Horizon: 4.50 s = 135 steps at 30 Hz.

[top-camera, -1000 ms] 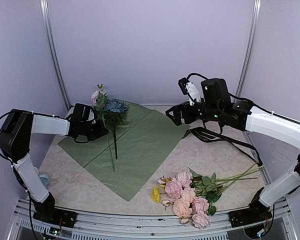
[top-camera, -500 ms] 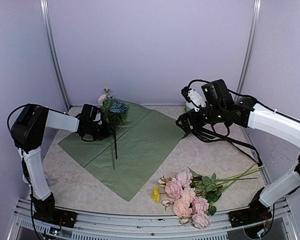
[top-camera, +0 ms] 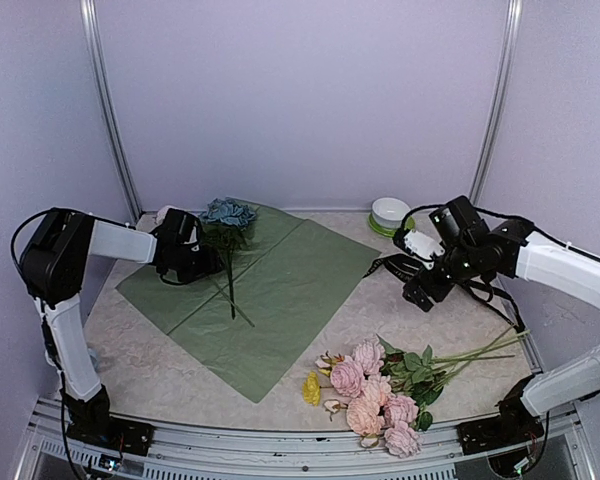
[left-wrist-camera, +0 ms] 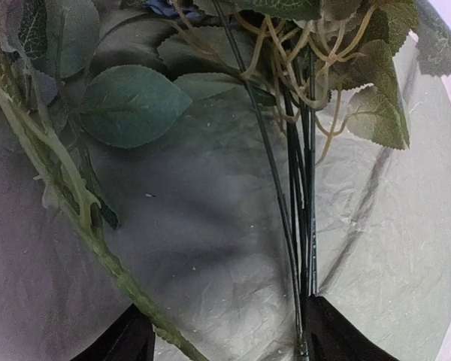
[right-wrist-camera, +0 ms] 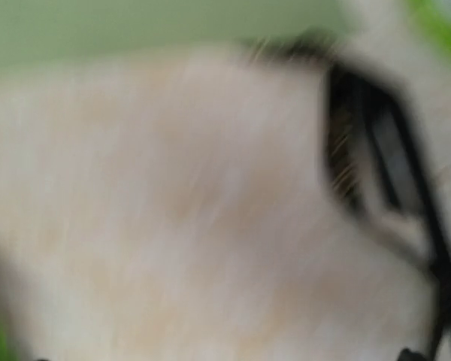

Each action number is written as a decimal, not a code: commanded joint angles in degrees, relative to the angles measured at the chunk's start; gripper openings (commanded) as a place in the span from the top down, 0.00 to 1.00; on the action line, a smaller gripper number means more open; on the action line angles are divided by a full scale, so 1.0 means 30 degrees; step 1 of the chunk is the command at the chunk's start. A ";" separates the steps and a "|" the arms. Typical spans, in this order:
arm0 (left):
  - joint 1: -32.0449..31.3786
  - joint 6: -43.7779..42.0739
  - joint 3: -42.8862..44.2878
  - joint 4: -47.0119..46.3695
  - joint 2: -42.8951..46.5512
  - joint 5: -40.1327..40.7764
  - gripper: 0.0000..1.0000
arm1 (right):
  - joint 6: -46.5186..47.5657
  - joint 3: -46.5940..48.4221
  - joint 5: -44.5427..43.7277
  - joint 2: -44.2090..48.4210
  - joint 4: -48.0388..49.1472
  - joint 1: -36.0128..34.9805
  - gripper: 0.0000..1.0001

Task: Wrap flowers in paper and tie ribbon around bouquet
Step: Place the fake flower on the flattened wrapping paper, then pick up the fake flower from the corner of the board, then pass from the right arm to the left

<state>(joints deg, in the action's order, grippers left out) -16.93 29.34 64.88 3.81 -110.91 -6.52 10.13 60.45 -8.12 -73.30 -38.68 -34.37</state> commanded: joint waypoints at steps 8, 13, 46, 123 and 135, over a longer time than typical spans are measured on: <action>-0.0422 -0.1832 0.0115 0.1359 0.1383 0.1713 0.33 | 0.6463 -0.4243 0.1742 0.1659 -0.5691 0.0052 0.11; -0.0331 -0.1760 -0.0507 0.1154 0.2691 0.1523 0.36 | 0.7030 -0.5266 -0.0336 0.1839 -0.6241 0.0060 0.10; -0.0859 -0.4056 0.3353 -0.0500 -0.2655 0.1206 0.48 | 0.7775 -0.4899 0.0676 0.0348 -0.7054 0.0060 0.35; -1.0712 -0.7243 -0.4289 -0.7327 1.1931 -0.3527 1.00 | -1.1345 0.1978 1.3406 -0.4554 2.4003 -0.5821 1.00; -0.4859 0.3663 -0.4968 -0.7065 0.7245 -0.4336 1.00 | -0.9558 0.2666 0.1120 -0.3461 1.5107 -0.5659 0.15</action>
<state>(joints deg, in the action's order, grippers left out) -35.03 28.71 51.42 -17.56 -83.24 -18.59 -20.23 67.02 12.10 -85.76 19.09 -51.27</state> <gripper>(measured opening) 0.029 0.844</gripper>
